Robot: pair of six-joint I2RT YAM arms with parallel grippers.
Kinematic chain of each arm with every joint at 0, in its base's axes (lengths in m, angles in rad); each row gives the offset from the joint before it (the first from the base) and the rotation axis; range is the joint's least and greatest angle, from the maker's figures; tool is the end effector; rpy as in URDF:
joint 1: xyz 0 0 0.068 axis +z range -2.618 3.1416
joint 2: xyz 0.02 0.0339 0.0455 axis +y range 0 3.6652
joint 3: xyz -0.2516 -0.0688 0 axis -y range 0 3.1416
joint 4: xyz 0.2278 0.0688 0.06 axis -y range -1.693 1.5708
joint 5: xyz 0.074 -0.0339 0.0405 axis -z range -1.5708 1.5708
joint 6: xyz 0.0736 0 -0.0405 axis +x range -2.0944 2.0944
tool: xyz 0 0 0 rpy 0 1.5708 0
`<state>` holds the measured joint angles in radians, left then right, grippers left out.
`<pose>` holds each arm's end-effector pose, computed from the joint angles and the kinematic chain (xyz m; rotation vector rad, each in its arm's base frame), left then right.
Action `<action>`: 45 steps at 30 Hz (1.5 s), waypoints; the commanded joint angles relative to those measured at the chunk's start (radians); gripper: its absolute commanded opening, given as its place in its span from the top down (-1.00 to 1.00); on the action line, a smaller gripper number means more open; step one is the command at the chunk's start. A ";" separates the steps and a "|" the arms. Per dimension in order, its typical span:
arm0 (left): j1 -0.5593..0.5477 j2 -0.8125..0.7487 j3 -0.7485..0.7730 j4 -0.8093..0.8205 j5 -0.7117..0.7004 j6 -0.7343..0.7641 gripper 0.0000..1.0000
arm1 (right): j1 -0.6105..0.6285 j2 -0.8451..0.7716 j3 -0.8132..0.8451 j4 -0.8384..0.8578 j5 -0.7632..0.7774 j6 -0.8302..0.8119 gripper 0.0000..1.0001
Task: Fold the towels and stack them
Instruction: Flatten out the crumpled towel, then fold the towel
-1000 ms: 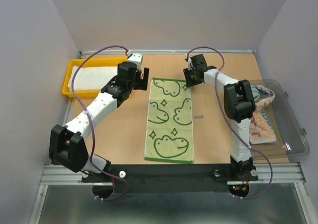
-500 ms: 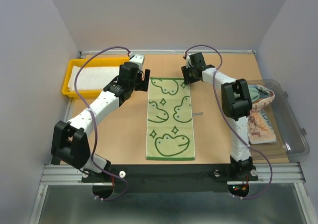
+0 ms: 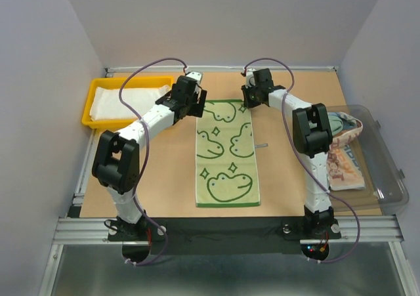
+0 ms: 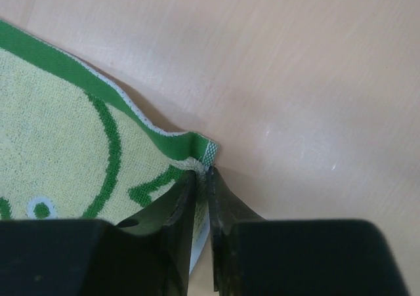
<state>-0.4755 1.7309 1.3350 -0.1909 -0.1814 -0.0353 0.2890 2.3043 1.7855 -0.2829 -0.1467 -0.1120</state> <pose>0.3753 -0.1783 0.2483 0.3664 2.1170 -0.1017 0.4936 0.1580 0.1341 -0.5424 2.3140 0.2589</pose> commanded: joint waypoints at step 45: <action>0.084 0.725 0.659 -0.096 0.177 0.020 0.36 | -0.004 -0.011 -0.091 -0.039 -0.017 -0.098 0.99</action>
<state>-0.3973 2.4119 1.9667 -0.2077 -0.0185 -0.0216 0.2882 2.2837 1.7264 -0.2157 -0.1696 -0.1886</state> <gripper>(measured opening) 0.366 0.013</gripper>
